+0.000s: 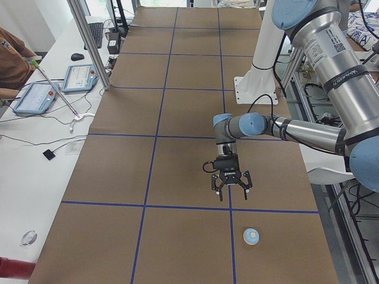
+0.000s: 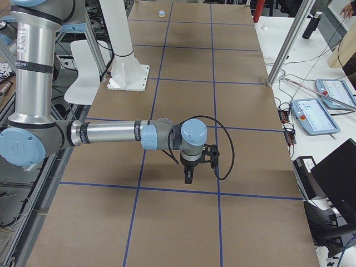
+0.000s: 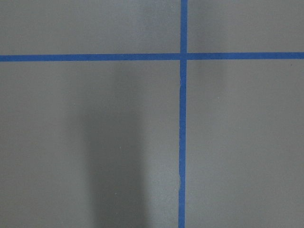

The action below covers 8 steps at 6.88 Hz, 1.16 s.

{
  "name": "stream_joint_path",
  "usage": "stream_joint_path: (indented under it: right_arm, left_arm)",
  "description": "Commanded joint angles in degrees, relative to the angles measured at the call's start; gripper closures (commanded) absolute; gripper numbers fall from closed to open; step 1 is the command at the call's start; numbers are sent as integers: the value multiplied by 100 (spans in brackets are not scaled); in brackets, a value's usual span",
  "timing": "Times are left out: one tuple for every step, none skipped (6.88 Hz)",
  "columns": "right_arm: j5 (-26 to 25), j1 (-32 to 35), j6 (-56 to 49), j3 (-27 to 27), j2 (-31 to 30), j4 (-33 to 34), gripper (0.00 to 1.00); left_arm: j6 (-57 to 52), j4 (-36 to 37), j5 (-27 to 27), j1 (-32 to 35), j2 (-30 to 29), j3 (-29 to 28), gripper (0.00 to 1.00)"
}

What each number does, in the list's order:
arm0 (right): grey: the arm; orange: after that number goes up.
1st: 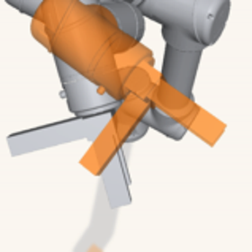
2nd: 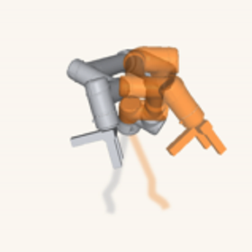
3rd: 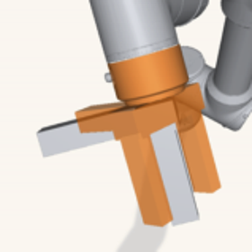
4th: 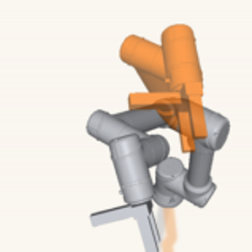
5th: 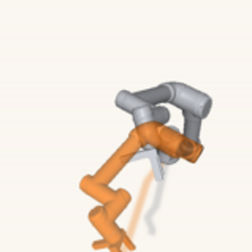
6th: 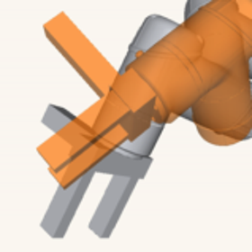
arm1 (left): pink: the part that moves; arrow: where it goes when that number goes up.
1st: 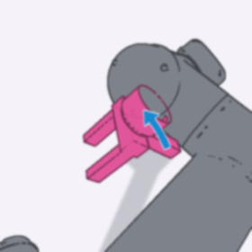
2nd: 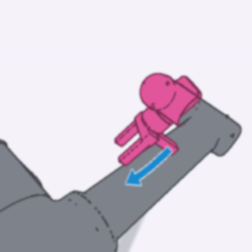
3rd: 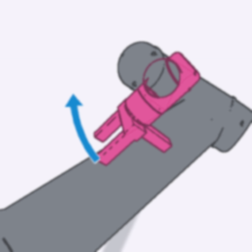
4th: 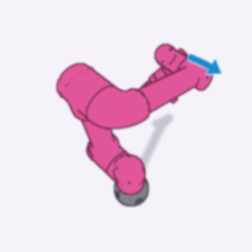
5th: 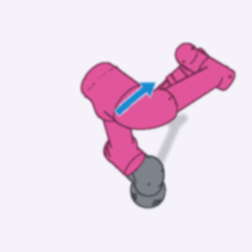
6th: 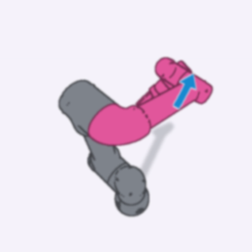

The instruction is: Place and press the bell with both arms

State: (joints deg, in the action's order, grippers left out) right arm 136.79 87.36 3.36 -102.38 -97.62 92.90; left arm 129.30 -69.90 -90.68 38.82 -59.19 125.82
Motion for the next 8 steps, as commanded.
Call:
stream_joint_path:
  right_arm:
    - [14,0,7,-45,14,0,0]
    - [14,0,7,-71,41,0,0]
    - [14,0,7,-124,50,0,0]
    - [14,0,-2,-142,50,0,0]
    - [23,0,-2,-159,50,0,0]
    - [32,0,-2,-160,32,0,0]
    - [41,0,-2,-177,32,0,0]
    - [41,0,7,-238,41,0,0]
  left_arm:
    - [1197,-338,-334,-565,-249,-765,0]
    - [1725,-618,-493,-803,-407,-1126,0]
    - [2278,-821,-668,-1075,-688,-1730,0]
    - [2545,-849,-748,-1182,-769,-1962,0]
    - [2713,-841,-784,-1227,-769,-2043,0]
    - [2810,-815,-784,-1236,-761,-2139,0]
    - [2907,-814,-802,-1262,-761,-2323,0]
    - [2986,-806,-1046,-1341,-761,-2360,0]
